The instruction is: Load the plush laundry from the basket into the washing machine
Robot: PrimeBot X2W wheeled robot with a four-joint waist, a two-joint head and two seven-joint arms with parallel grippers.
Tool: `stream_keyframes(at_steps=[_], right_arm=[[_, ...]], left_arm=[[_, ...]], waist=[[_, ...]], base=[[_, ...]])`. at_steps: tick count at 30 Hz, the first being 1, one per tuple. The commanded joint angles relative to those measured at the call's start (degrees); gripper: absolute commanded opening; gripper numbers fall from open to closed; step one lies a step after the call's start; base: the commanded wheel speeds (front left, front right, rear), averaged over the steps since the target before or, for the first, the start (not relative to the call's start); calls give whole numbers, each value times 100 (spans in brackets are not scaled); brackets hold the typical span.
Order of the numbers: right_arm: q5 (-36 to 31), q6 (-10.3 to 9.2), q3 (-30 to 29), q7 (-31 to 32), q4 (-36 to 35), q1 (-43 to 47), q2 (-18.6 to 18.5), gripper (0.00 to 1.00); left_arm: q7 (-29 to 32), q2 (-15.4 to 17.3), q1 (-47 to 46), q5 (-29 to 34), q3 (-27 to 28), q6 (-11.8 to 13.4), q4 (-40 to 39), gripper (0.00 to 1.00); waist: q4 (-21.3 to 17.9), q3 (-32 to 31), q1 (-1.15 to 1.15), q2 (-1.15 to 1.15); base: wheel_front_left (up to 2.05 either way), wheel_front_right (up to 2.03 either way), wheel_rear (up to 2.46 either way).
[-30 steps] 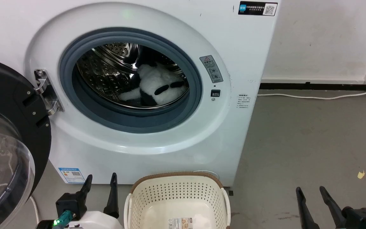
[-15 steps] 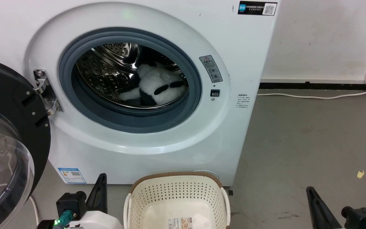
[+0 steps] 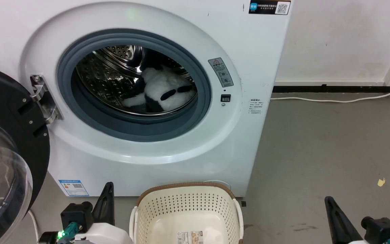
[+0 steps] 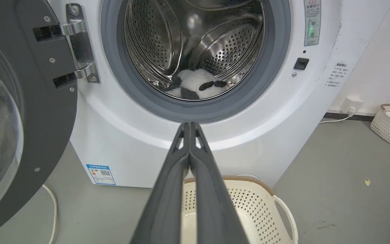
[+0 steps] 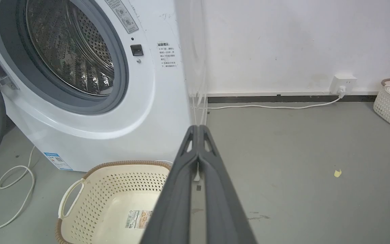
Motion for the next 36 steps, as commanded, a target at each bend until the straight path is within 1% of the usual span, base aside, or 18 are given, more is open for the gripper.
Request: stream_keyframes(at_steps=[1, 36], right_arm=[[-55, -1, 21, 30, -38, -97, 3, 0], [-315, -2, 92, 223, -116, -339, 8, 0]], left_arm=[[38, -48, -5, 77, 55, -45, -52, 0], [272, -296, -15, 620, 363, -236, -288, 0]], waist=[[-13, 5, 0, 0], [-199, 79, 0, 0]], base=[[0, 0, 0], [0, 0, 0]])
